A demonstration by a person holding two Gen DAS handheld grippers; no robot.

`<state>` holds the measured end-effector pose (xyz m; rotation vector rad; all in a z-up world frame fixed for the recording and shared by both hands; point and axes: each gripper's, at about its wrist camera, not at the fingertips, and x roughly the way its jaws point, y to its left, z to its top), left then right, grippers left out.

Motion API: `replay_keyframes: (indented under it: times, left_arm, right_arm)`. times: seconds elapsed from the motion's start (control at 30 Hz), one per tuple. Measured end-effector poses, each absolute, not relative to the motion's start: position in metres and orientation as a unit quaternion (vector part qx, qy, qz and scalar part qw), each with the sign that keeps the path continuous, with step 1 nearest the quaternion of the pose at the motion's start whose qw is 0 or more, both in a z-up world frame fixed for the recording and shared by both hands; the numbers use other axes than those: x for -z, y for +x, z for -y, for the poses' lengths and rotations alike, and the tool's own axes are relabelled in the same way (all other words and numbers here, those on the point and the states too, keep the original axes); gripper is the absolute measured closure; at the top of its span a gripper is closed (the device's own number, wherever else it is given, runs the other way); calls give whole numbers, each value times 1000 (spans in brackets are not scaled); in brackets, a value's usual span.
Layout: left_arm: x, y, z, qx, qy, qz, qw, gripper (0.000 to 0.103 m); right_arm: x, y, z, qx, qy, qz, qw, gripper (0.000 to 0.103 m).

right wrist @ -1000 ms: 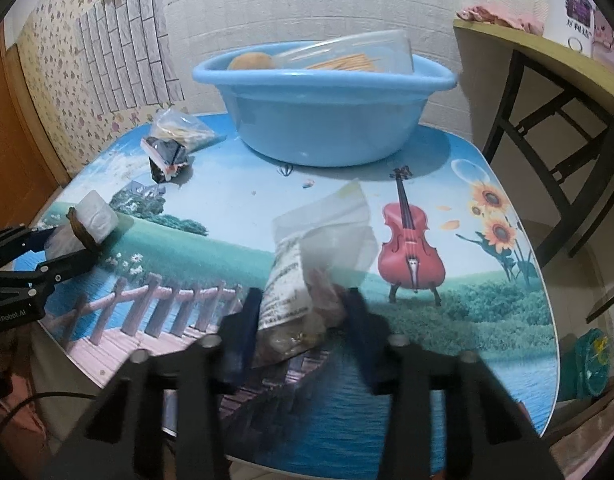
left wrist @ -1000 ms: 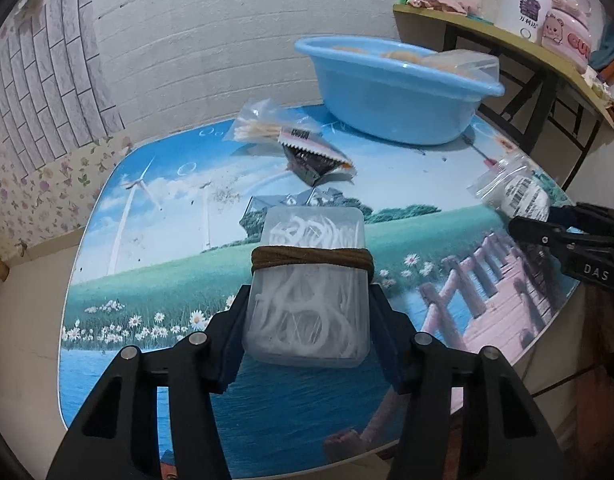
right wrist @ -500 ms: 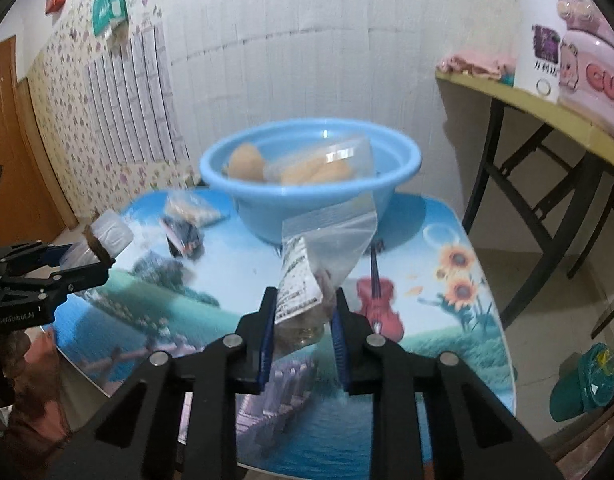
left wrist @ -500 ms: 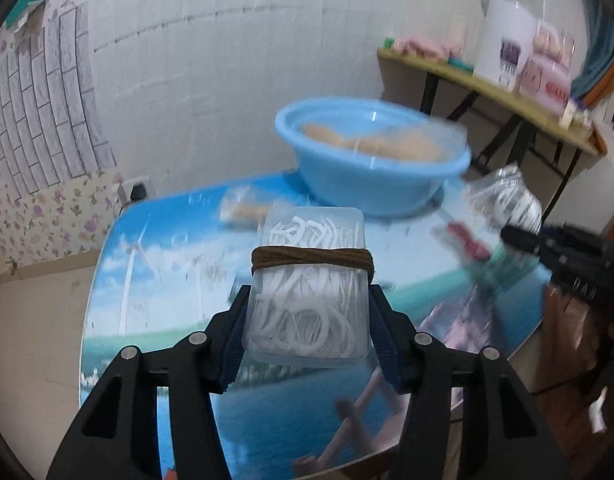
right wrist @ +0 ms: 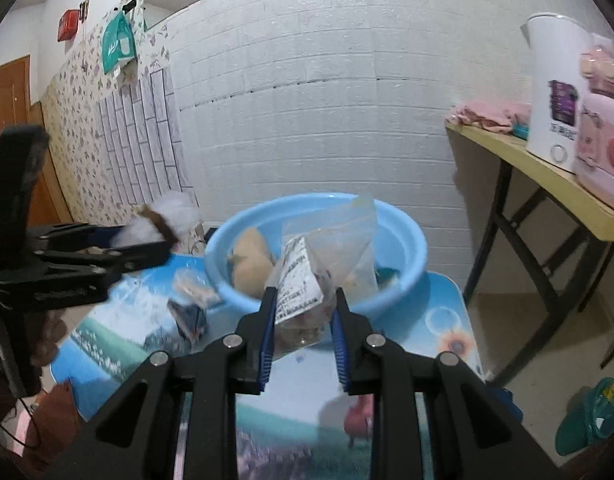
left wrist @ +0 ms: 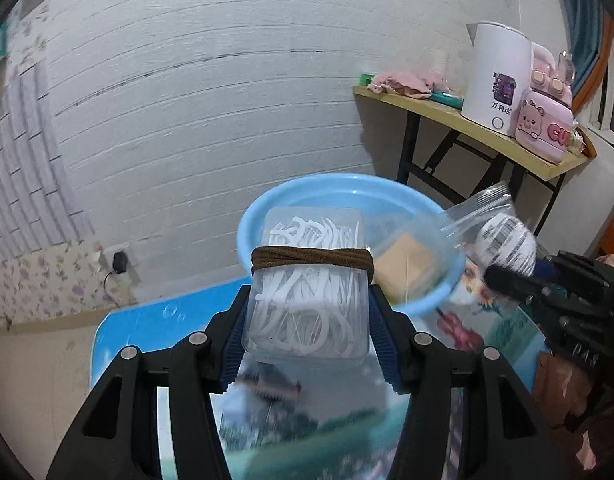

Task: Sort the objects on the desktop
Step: 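Carry the floss pick box and labelled bag over the basin, then open both grippers to drop the floss box and bag into the basin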

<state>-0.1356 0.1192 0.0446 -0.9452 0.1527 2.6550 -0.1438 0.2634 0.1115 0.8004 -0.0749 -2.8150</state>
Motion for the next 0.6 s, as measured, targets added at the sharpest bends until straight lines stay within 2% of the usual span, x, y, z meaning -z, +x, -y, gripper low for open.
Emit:
replay_keyframes:
  times: [0.33, 0.5, 0.6]
  left_arm:
    - [-33, -211, -152, -909, -371, -66, 177, 48]
    - [-17, -243, -163, -902, -397, -82, 148, 48]
    - [-8, -251, -163, -897, -415, -95, 123, 42]
  right_arm:
    - [-100, -220, -246, 938, 325, 0, 118, 78]
    - [-95, -240, -246, 932, 342, 4, 122, 77]
    - [-92, -250, -246, 930, 347, 13, 119, 76]
